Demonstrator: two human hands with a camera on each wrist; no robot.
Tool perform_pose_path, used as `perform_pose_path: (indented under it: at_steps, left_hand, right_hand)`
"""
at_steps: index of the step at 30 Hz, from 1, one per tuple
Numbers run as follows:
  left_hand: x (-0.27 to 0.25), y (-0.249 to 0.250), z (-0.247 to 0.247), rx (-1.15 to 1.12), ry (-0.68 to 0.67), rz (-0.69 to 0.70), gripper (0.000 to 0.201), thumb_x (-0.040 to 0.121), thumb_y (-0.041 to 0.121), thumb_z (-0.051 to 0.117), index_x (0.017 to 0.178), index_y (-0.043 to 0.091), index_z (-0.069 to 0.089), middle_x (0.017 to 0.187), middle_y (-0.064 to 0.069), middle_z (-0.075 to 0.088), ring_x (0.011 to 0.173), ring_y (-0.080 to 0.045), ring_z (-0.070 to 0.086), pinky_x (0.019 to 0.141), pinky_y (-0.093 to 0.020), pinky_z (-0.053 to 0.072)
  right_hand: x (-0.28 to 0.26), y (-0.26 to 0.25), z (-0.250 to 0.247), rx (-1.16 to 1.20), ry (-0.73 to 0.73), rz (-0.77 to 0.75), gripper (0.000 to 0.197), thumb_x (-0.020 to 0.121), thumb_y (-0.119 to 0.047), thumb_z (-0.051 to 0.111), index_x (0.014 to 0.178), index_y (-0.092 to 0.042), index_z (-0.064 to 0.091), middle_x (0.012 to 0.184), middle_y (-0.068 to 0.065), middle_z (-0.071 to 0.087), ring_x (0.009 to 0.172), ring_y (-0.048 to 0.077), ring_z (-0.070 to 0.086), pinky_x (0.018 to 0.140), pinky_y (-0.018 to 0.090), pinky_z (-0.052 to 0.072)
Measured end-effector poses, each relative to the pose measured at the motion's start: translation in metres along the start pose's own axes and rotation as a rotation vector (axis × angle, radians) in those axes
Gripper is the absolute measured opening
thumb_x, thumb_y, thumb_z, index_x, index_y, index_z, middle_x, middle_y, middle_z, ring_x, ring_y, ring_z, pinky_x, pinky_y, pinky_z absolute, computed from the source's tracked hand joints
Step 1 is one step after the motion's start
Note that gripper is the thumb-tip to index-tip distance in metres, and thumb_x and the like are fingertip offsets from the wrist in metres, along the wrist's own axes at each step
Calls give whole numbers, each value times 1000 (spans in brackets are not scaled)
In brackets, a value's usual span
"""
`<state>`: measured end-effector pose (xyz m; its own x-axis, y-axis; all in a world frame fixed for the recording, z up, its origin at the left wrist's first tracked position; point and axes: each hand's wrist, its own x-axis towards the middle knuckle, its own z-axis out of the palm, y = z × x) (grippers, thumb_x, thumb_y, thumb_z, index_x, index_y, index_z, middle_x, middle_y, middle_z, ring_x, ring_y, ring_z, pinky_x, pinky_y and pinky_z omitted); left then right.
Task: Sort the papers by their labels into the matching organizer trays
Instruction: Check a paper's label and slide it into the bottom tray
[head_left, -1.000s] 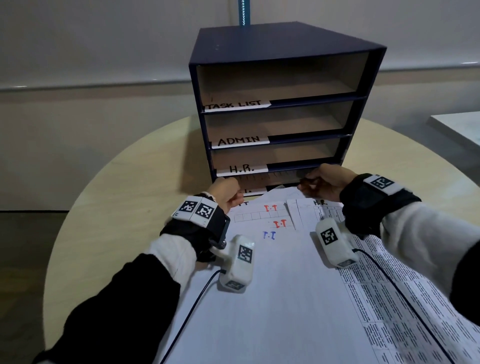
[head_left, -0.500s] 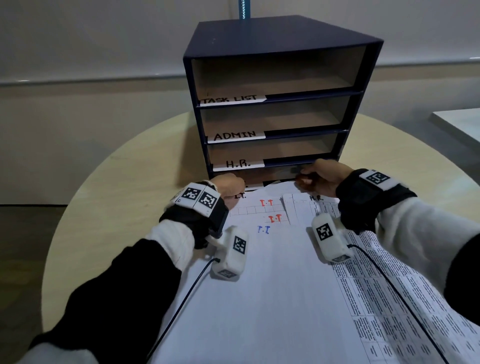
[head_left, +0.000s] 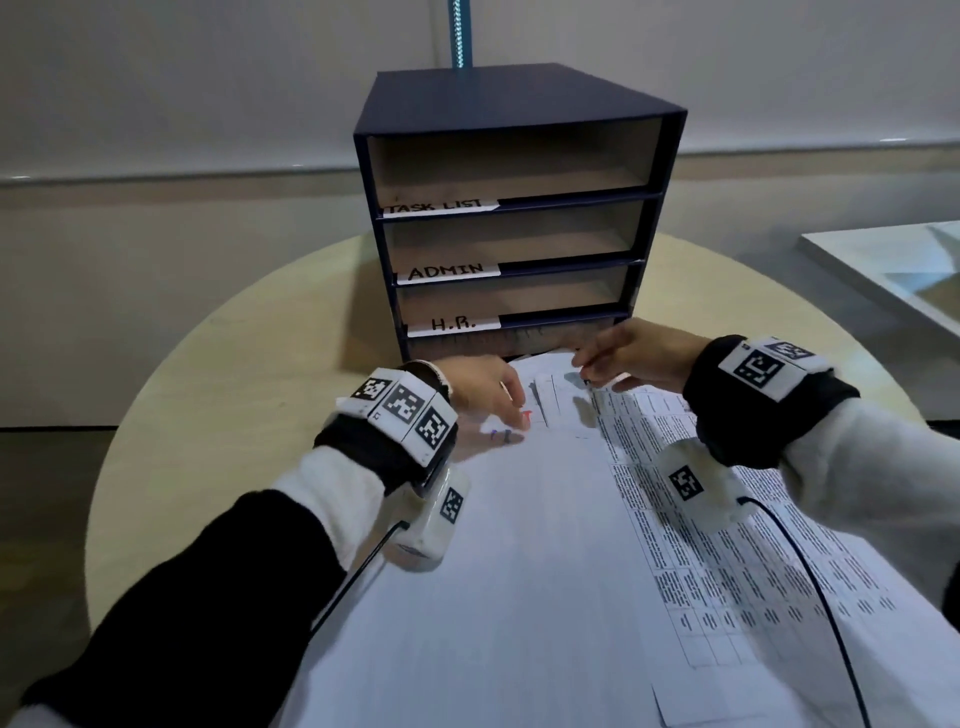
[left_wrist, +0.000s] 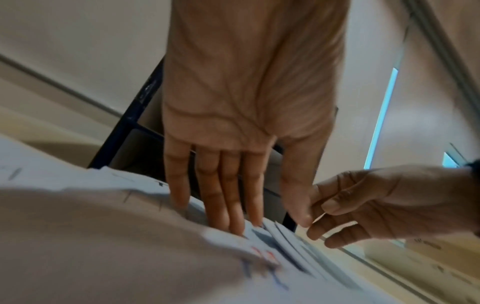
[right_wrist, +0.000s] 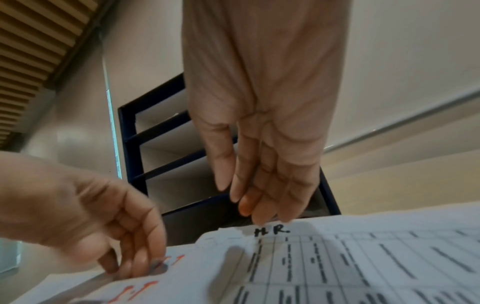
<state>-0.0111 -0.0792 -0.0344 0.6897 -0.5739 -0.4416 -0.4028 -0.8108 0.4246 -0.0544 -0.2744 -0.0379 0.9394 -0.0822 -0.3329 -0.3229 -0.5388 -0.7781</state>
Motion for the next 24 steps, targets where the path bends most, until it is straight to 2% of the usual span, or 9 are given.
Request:
perform_pose_path:
  at_steps: [2,4,8,12,14,16,18,21,24]
  left_hand:
    - [-6,0,7,196,-23,40,50,78,39,70,121,22,54,115,5,49,110,-18,52,96,-28,43]
    - [-8,1,12,288,-54,13,63,74,39,74,126,23,42,112,-1,35,112,-22,42,101,-35,41]
    - [-10,3,19,295,-31,4,52,73,34,76,111,20,43,109,-4,29,109,-23,31,95,-36,39]
    - [-11,2,20,298,-16,-32,59,76,35,73,122,13,43,128,-9,30,123,-25,28,102,-41,36]
    - [-12,2,20,278,22,-34,56,78,33,71,122,12,43,129,-10,30,124,-25,27,103,-40,36]
    - [-15,2,18,257,110,-39,53,78,32,70,119,11,43,127,-10,31,123,-26,29,100,-40,37]
    - [-23,8,14,190,265,-37,56,79,38,68,120,9,42,127,-11,31,122,-28,29,99,-40,37]
    - [-40,23,4,2,439,16,79,78,56,62,131,5,34,134,-14,32,127,-30,33,103,-40,36]
    - [-58,44,-6,-154,496,70,99,72,64,62,141,7,21,140,-12,28,130,-28,36,99,-33,36]
  right_hand:
    - [-9,2,7,-90,-97,52,14,88,-5,58,100,-11,63,92,4,64,86,16,58,69,24,47]
    - [-13,5,18,-211,-137,89,16,85,-11,63,101,-12,61,93,5,61,81,13,56,65,23,48]
    - [-17,11,32,-264,-150,105,18,76,-19,73,84,-16,57,74,2,59,63,11,53,62,23,46]
    - [-25,10,33,-243,-226,90,18,82,-16,69,70,-12,56,65,4,60,58,14,53,56,20,46]
    - [-28,10,35,-180,-238,80,19,86,-11,63,69,-11,54,66,6,60,55,13,56,50,19,47]
    - [-30,10,35,-65,-175,44,22,89,-7,58,69,-11,51,63,8,56,46,12,55,43,18,45]
    - [-29,6,30,69,-17,-31,23,91,-5,55,70,-12,50,63,8,50,46,12,51,40,17,43]
    - [-33,-14,15,262,229,-176,23,92,-2,51,72,-13,46,66,7,43,54,16,45,40,17,44]
    - [-46,-50,-3,517,398,-306,30,92,2,47,68,-14,40,62,6,42,47,13,48,40,19,46]
